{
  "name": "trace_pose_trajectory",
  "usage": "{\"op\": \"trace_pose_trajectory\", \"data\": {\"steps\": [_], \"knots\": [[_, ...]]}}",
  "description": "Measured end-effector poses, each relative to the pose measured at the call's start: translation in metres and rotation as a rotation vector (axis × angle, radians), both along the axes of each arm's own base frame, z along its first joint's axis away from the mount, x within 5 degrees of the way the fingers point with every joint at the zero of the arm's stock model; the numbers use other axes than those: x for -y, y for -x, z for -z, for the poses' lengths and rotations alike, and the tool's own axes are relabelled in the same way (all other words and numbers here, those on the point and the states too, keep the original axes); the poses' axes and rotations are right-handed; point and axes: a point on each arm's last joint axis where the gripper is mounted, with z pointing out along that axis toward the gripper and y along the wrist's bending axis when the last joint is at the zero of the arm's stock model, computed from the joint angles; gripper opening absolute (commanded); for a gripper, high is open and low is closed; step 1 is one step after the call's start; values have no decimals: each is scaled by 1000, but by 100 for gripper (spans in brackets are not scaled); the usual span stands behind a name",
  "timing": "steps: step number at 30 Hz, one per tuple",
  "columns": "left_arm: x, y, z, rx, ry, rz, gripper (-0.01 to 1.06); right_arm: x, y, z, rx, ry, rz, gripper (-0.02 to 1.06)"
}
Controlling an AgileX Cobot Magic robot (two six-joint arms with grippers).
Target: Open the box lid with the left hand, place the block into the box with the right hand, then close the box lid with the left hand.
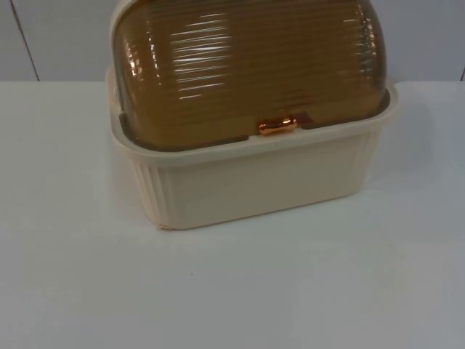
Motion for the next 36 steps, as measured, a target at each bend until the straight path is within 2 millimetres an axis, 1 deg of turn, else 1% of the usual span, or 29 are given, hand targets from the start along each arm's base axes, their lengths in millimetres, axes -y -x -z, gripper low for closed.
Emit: {"op": "trace_pose_trajectory", "data": {"steps": [2,6,14,18,21,23,24,28,30,32,33,36], "knots": [[0,-1,1,-16,0,0,105,1,-1,1,-5,2,-4,105],[0,-1,3,-43,1,6,105,10,-8,6,-46,-5,-94,105],[1,-2,4,-56,9,21,105,13,-10,9,-76,-1,-100,105],[1,-3,7,-90,7,22,105,13,-10,10,-81,1,-96,105],[2,-5,13,-163,6,27,105,13,-11,13,-121,4,-94,105],[2,-8,20,-248,16,34,105,14,-15,20,-194,-14,-90,105],[2,-8,20,-248,16,34,105,14,-15,20,-194,-14,-90,105],[2,-11,38,-450,68,51,105,19,-30,47,-444,-94,-36,105],[1,-14,46,-534,109,47,105,20,-36,59,-537,-117,-13,105],[1,-16,49,-551,118,45,105,21,-38,62,-557,-120,-8,105],[1,-20,57,-618,133,39,105,21,-42,68,-605,-127,0,105],[-1,-31,71,-702,143,16,105,21,-49,77,-650,-130,14,105]]}}
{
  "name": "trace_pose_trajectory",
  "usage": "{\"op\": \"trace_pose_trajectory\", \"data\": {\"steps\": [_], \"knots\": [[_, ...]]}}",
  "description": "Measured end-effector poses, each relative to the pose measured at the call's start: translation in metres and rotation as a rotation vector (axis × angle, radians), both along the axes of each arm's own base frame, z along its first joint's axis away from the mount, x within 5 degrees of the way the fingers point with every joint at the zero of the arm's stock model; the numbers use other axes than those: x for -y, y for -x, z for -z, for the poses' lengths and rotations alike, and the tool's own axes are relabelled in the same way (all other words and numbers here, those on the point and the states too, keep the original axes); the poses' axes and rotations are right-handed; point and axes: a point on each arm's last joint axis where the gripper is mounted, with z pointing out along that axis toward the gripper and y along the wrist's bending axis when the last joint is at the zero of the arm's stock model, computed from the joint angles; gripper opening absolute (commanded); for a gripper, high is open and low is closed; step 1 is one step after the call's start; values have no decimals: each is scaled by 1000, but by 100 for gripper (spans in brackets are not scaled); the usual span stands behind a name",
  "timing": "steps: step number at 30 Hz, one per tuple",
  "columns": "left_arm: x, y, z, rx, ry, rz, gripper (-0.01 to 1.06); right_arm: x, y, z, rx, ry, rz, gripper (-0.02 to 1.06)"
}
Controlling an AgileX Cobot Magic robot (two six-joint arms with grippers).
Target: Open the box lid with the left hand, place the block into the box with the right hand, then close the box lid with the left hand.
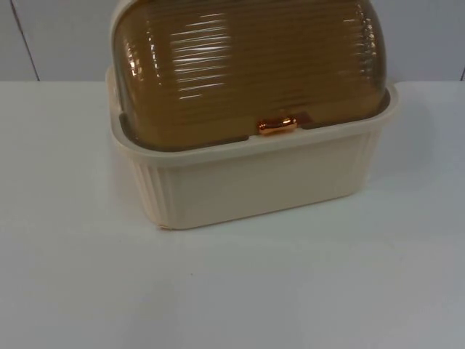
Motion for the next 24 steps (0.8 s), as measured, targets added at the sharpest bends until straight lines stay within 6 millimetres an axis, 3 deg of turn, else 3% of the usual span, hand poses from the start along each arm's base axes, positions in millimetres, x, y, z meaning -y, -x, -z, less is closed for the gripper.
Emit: {"op": "trace_pose_trajectory", "data": {"steps": [6,13,24], "knots": [[-2,-28,35,-160,-13,-21,105,0,-21,23,-93,17,14,105],[-2,-47,64,-272,-14,-21,105,-1,-41,53,-217,16,16,105],[-2,-62,85,-318,-17,-21,105,-2,-59,75,-253,16,15,105]]}}
